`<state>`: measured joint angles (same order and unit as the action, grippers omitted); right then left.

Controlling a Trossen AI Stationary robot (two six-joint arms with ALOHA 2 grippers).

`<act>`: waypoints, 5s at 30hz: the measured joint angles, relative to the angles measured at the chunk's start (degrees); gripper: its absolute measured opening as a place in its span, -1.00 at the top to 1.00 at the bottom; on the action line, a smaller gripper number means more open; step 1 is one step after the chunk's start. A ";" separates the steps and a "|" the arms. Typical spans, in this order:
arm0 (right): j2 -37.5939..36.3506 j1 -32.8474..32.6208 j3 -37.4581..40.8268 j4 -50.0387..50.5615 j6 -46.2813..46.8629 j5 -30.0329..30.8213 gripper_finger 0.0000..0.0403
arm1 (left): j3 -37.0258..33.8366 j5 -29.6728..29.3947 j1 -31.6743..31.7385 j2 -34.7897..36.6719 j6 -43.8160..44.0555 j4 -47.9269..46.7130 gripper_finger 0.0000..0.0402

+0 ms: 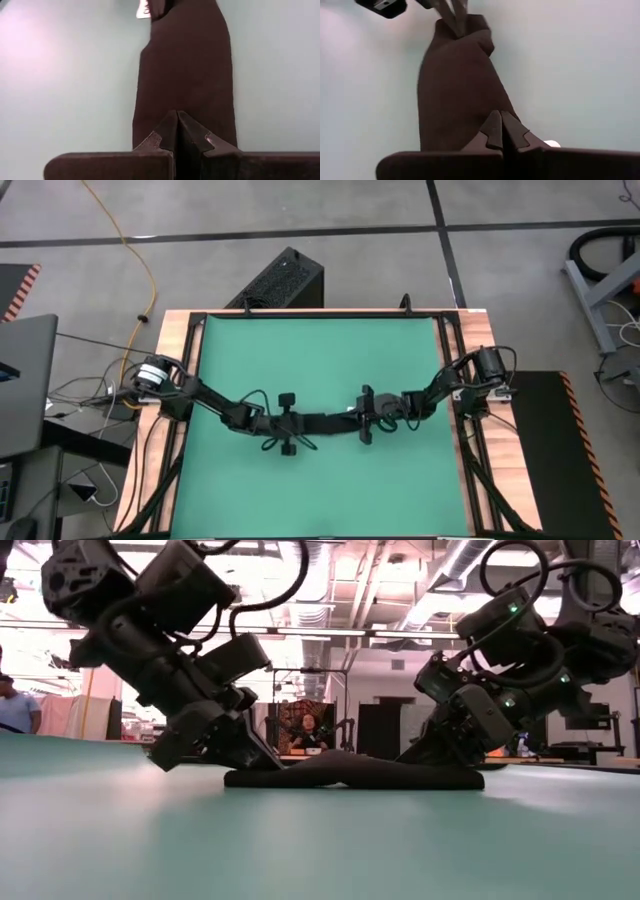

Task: Roll towel into tight, uniform cylinder
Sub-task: Roll the black towel, then return to Home Position

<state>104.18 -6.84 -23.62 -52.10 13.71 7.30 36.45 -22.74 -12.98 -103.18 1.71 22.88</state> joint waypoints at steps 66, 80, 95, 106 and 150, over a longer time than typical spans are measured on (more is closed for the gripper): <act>-80.53 2.88 1.49 47.93 -13.96 2.19 0.89 | -4.52 -0.16 5.76 76.75 -4.55 -25.82 1.00; -102.79 2.77 5.26 65.21 -9.37 3.36 0.89 | -31.94 -4.52 5.76 92.09 4.76 -4.15 1.00; -104.08 2.70 12.31 54.74 -16.12 12.28 0.89 | -30.76 -4.21 5.74 98.29 3.10 -12.46 1.00; -104.02 2.72 4.03 70.36 -13.41 12.16 0.89 | -31.55 -6.09 5.74 103.16 6.23 -21.21 1.00; -103.38 -3.90 23.15 48.22 -8.15 15.17 0.89 | -35.97 -6.45 5.72 102.93 5.62 -17.82 1.00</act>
<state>0.80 -10.74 -0.47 -3.88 5.56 22.47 0.48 -29.19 -7.27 -0.25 7.33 5.06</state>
